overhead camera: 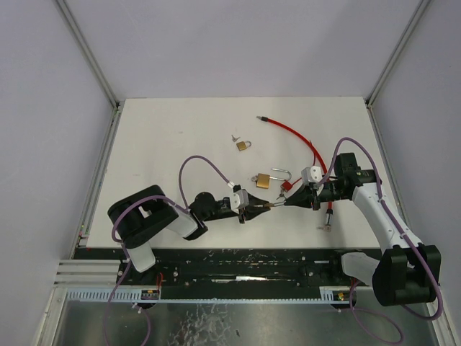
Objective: Lock with the key
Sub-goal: Lock the lock.
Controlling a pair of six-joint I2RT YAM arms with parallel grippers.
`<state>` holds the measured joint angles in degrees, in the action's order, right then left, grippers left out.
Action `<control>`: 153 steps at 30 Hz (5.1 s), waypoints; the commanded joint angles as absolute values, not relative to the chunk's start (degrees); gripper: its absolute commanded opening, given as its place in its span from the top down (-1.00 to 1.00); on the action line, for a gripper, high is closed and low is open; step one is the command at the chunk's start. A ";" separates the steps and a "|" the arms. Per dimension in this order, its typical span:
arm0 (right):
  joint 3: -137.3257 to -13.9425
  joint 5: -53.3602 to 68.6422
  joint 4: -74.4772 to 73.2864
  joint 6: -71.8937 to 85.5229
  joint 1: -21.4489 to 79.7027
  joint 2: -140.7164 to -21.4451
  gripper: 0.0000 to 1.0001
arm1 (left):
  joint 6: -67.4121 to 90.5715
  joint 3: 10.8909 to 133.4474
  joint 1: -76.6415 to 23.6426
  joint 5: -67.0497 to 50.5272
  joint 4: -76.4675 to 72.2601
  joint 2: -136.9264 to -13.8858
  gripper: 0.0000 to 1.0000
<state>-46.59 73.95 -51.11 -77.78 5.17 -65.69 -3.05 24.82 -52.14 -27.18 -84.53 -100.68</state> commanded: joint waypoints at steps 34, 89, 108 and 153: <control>-44.46 70.05 -42.96 -71.81 10.73 -67.03 1.00 | -12.15 26.65 -52.56 -35.55 -76.97 -99.31 0.99; -42.40 59.34 -30.33 -65.50 25.26 -76.86 1.00 | -13.94 22.36 -51.99 -34.33 -89.04 -101.57 0.99; -44.93 47.78 -21.74 -51.20 33.09 -82.00 1.00 | -13.91 22.70 -51.95 -32.15 -90.53 -103.46 0.99; -47.62 53.43 -16.72 -43.78 39.20 -85.78 1.00 | -9.20 24.73 -49.67 -35.50 -91.76 -106.00 0.99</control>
<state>-45.47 42.61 -24.82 -42.04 34.83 -84.16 -8.93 19.68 -48.31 -35.59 -73.76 -107.44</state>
